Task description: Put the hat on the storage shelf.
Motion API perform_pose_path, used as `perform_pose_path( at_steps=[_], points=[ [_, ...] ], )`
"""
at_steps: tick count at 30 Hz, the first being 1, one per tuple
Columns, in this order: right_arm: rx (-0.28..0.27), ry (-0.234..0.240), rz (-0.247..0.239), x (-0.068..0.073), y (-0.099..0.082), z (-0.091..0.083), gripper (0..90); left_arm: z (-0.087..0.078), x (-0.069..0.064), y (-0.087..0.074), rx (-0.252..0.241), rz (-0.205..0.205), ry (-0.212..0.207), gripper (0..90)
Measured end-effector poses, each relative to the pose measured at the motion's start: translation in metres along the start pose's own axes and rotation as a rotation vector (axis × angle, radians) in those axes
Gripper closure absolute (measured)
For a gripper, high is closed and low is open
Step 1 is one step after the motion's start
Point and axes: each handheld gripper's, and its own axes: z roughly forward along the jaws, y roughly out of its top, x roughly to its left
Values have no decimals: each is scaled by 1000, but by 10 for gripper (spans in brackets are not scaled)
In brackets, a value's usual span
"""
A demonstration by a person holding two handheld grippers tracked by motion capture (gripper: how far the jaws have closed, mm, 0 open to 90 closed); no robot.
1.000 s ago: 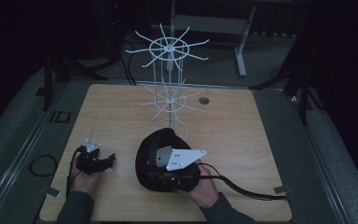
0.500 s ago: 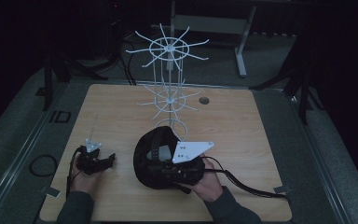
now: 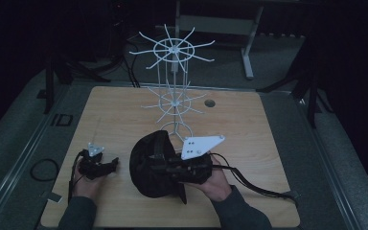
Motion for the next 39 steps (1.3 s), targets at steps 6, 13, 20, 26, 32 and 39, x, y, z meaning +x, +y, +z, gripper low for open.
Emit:
perform_pose_path(
  at_steps=[6, 13, 20, 26, 32, 39],
  points=[
    [-16, 13, -7, -3, 8, -2, 844, 0, 0, 0, 0, -1, 0, 284],
    [-27, 40, -26, -5, 22, -2, 846, 0, 0, 0, -1, -2, 0, 284],
    [-33, 69, -39, -5, 30, 4, 845, 0, 0, 0, -1, -1, -1, 284],
    [-35, 90, -62, -2, 37, 11, 845, 0, 0, 0, 1, 1, 0, 284],
    [-39, 105, -75, -3, 45, 17, 845, 0, 0, 0, 0, 1, -1, 284],
    [-37, 126, -90, -5, 52, 26, 845, 0, 0, 0, 3, 2, -2, 284]
  ],
)
